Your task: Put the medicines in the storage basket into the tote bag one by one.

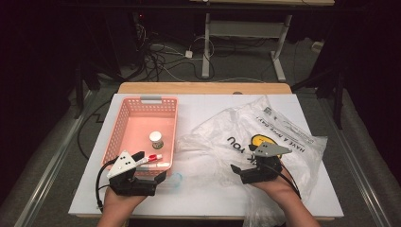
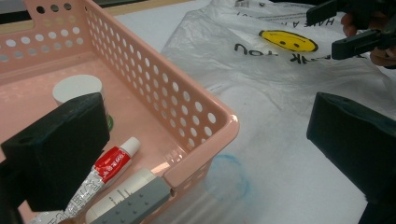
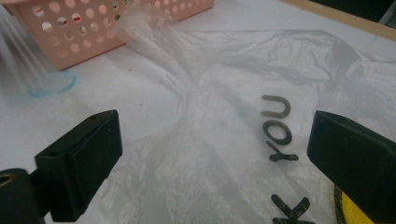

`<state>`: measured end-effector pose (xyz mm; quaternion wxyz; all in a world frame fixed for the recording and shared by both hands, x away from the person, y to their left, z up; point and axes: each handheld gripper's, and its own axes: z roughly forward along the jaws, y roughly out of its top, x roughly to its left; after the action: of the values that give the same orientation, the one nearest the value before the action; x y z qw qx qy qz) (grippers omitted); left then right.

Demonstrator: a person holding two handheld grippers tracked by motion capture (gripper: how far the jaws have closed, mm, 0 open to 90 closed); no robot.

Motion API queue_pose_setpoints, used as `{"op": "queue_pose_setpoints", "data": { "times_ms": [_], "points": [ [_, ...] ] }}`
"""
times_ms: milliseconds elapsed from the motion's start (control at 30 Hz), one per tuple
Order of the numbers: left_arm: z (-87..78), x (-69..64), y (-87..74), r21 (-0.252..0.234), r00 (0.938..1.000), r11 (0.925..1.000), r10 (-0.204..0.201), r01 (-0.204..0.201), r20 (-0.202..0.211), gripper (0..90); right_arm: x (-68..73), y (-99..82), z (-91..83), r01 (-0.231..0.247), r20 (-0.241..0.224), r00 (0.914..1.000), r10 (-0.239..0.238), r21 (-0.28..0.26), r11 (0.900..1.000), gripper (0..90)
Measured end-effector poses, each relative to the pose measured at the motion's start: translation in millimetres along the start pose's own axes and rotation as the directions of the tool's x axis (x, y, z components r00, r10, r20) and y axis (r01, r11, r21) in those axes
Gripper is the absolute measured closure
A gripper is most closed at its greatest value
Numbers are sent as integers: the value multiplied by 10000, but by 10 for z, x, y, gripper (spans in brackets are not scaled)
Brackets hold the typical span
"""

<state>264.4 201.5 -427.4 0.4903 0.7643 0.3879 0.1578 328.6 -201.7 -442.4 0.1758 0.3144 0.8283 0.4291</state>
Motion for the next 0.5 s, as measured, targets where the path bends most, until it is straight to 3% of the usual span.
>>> {"op": "queue_pose_setpoints", "data": {
  "times_ms": [333, 500],
  "points": [
    [16, 10, -23, 77, 9999, 10000, 46, -47, 116, 0, -4, -99, -56, -125, -319, 9994, 147, 666, 9977, 264],
    [-20, -6, -19, -12, 10000, 10000, 4, -4, 21, 0, 37, -159, -46, 262, -427, 9989, -214, 1146, 9931, 335]
  ]
}}
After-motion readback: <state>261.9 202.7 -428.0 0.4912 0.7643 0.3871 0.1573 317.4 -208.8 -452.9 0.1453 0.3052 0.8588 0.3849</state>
